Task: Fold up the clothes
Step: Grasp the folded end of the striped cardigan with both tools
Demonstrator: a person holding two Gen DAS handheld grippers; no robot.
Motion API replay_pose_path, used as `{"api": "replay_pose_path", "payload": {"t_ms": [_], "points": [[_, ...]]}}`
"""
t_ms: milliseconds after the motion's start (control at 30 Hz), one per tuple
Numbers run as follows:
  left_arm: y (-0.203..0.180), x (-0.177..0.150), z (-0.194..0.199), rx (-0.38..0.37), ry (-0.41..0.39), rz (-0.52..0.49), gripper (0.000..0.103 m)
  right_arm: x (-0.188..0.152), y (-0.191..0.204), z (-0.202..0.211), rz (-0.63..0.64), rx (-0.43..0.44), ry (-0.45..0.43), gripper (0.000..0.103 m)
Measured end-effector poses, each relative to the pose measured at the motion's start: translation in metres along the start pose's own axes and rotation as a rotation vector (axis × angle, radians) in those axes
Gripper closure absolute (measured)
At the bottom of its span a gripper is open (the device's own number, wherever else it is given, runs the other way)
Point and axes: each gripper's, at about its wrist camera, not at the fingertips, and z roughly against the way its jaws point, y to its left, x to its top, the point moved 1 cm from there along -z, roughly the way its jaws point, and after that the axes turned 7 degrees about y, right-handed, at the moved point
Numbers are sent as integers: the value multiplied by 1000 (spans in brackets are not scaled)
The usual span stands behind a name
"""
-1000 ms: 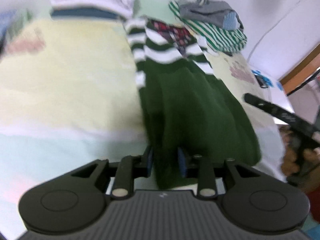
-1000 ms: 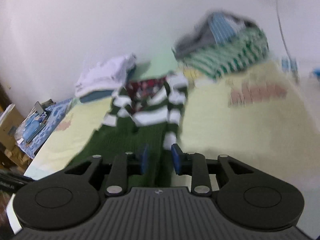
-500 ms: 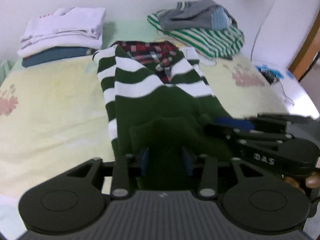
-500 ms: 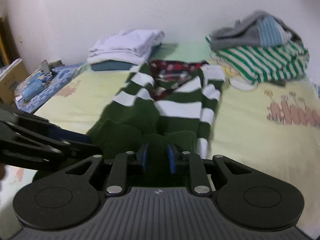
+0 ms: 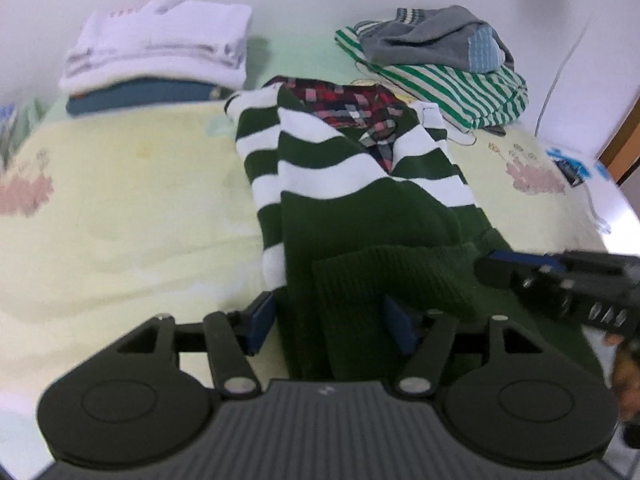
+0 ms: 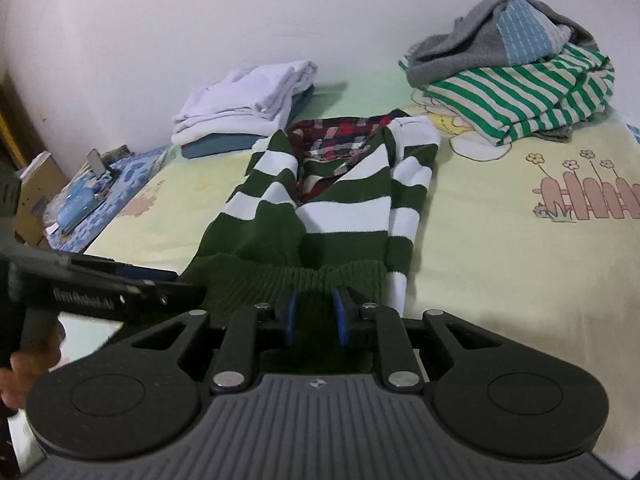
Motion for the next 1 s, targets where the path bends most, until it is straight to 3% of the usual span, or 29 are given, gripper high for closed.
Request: {"api": "replay_pose_path", "payload": {"t_ms": [67,200,333,467,533,600,733,867,1000], "points": [[0,-2,7,26,-5,-11,36,3,-2,10,-41,3,-11,82],[8,-14,30,46,-22,23,42,-4,-13,34,-52,13,12,63],[11,-22,41,-28,-3,85,39,-6,-15,36,-24,38,31,63],[-5,-19,25,-11,24,76,40,-3,-9,12,19,18,62,61],[-13,-17,19,57,11,48,57,-3,-5,6,56,-3,64,93],[-16,-18,14,107,10,30,55,-1,-5,5,67,-9,52,94],[-11,-21,12,118,-4,28,46,-4,-9,-5,80,-14,65,94],[5,-6,14,31,54,48,49,8,-7,-4,59,-36,135,93],[9,21,6,28,100,-75,46,42,-6,-4,38,-30,268,76]]}}
